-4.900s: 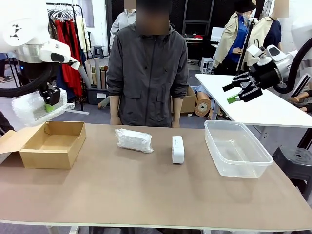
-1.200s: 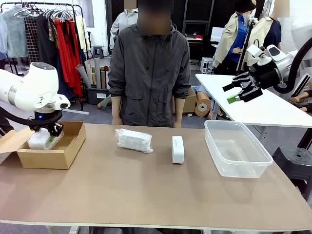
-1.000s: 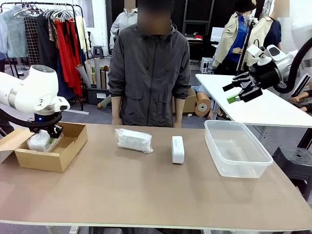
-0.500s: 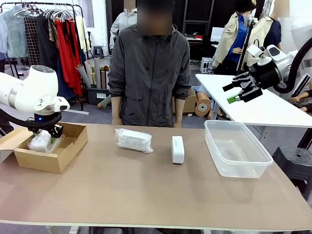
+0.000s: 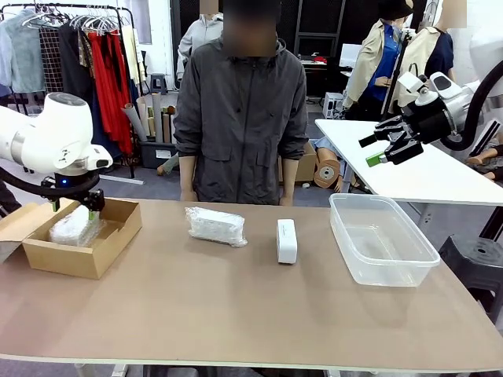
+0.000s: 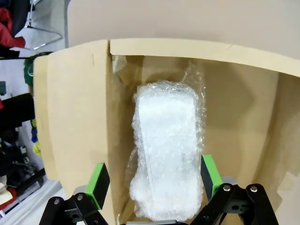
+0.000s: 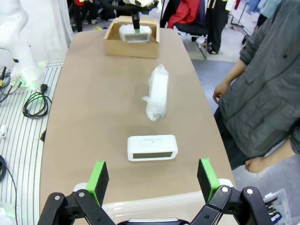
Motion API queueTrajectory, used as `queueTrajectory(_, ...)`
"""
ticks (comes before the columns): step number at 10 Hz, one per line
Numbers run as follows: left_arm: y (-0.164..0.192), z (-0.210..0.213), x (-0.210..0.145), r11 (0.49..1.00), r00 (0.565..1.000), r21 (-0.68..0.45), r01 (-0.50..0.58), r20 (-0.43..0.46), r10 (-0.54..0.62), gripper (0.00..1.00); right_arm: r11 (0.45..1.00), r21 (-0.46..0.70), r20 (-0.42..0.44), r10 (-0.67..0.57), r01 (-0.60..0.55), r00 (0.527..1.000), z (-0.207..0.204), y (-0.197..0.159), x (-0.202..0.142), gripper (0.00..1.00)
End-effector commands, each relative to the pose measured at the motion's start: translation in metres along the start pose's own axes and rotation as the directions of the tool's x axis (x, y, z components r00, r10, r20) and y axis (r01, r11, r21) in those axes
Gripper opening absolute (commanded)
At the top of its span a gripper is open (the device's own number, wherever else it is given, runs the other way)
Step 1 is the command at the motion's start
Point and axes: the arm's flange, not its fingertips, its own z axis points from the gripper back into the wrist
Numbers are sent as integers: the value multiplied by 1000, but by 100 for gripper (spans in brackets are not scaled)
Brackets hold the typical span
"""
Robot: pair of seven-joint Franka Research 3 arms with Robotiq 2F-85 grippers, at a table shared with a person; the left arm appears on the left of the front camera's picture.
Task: Separate and place wrapped and unwrapped clocks.
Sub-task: If the picked Digital clock is wrapped, place it in the Package Box ; if not, place it in the Organizing box, then pick up the Digital clock indicated by the person.
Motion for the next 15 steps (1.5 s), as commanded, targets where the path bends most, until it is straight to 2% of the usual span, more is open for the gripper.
queueTrajectory(1,-2,18,-5,1000,1000,-28,-9,-10,9,100,1000,0,2,3,-3,1000,0,2,2,100)
queueTrajectory(5,-9,43,-7,997,1000,-77,-13,-8,13,100,1000,0,2,3,-3,1000,0,2,2,100)
queueTrajectory(6,-8,34,-2,1000,1000,-24,-8,8,9,100,1000,0,2,3,-3,1000,0,2,2,100)
queueTrajectory(14,-10,34,-3,999,1000,-36,-8,-3,8,100,1000,0,2,3,-3,1000,0,2,2,100)
queueTrajectory(15,-4,47,-5,993,997,-88,77,39,-74,100,1000,0,2,3,-3,1000,0,2,2,100)
